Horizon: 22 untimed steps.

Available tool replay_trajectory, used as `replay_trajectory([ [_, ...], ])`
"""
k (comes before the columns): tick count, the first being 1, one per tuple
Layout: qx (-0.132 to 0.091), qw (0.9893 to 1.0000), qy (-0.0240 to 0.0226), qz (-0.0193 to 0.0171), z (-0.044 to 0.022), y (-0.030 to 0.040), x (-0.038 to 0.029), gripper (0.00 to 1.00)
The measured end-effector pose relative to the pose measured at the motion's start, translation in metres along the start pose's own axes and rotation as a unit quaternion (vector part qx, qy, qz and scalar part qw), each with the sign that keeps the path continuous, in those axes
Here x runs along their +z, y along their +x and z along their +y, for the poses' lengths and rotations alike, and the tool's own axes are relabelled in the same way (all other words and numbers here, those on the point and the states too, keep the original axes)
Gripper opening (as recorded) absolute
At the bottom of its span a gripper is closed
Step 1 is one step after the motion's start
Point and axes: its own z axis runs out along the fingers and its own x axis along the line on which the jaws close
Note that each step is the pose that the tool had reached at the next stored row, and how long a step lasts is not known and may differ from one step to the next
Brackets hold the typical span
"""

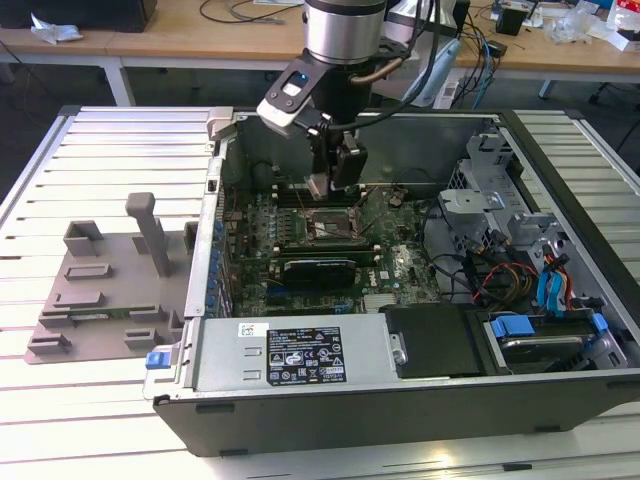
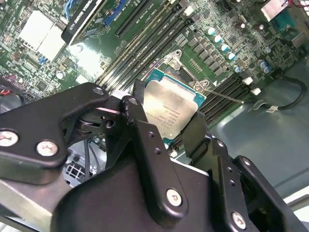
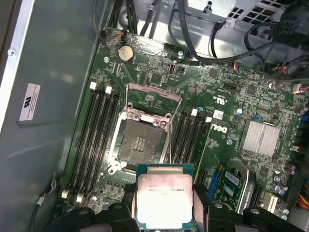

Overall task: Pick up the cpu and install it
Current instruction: 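Place the cpu into insertion slot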

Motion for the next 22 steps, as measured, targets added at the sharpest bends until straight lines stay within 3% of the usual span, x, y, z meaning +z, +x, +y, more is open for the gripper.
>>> replay_trajectory([
  [6, 0.038, 0.9993, 0.001, 0.0006, 0.0, 0.0, 0.0001, 0.55],
  [12, 0.069, 0.9976, 0.0019, 0.0011, 0.0, 0.0, 0.0001, 0.55],
  [22, 0.117, 0.9931, 0.0032, 0.0019, 0.0, 0.0, 0.0003, 0.55],
])
